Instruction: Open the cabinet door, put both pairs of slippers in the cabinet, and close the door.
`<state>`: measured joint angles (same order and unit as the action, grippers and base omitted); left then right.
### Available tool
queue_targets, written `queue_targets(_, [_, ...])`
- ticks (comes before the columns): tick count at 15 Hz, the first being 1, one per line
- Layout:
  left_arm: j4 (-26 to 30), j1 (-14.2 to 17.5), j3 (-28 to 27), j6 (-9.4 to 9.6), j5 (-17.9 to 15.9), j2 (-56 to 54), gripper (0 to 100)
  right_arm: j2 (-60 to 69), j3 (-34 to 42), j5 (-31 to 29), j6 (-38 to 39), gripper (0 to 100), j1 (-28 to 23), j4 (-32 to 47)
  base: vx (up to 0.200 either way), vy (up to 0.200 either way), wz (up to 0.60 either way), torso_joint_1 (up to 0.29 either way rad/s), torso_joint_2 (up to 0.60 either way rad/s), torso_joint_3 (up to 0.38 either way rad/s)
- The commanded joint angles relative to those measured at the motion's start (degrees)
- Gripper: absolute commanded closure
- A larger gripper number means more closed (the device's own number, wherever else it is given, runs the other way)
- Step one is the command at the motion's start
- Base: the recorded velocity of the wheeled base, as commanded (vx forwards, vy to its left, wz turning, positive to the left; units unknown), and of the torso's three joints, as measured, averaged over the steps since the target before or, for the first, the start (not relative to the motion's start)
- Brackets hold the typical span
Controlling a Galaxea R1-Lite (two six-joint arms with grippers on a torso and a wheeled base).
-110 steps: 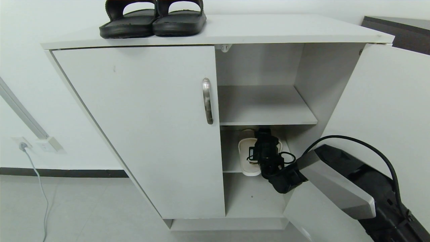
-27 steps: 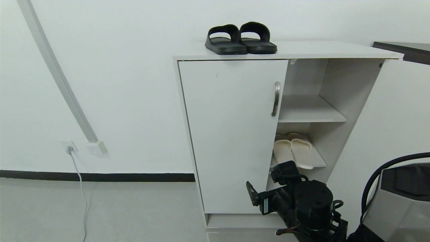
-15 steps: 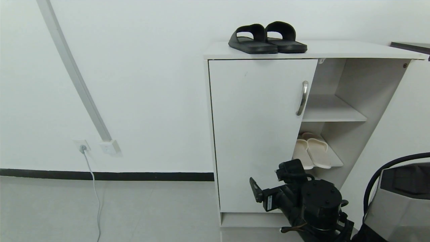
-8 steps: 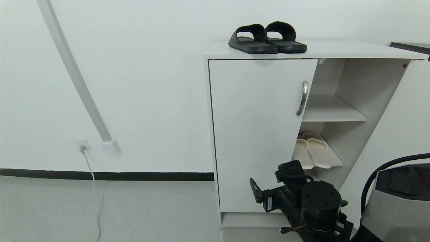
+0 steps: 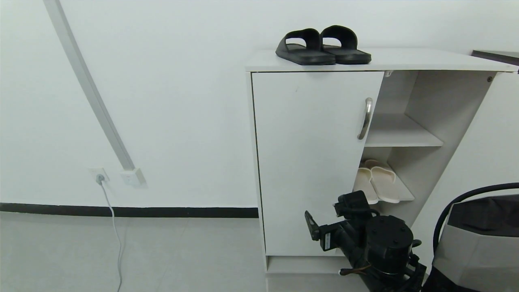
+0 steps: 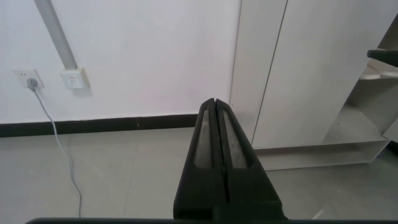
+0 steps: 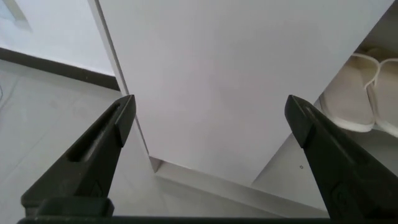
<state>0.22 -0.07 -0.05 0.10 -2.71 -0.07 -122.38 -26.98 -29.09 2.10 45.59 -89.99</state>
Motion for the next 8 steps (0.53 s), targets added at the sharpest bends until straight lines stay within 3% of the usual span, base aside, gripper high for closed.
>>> queue_targets(1, [-0.13, -0.01, -0.04, -0.01, -0.02, 0.07, 100, -0.14, -0.09, -0.01, 0.01, 0, 0.02, -0.01, 0.0, 0.0, 0.0, 0.022, -0.25, -0.271])
queue_targets(8, [-0.13, -0.01, -0.04, -0.01, -0.11, 0.07, 100, -0.14, 0.17, -0.01, 0.01, 0, 0.02, -0.01, 0.0, 0.0, 0.0, 0.075, -0.44, -0.343])
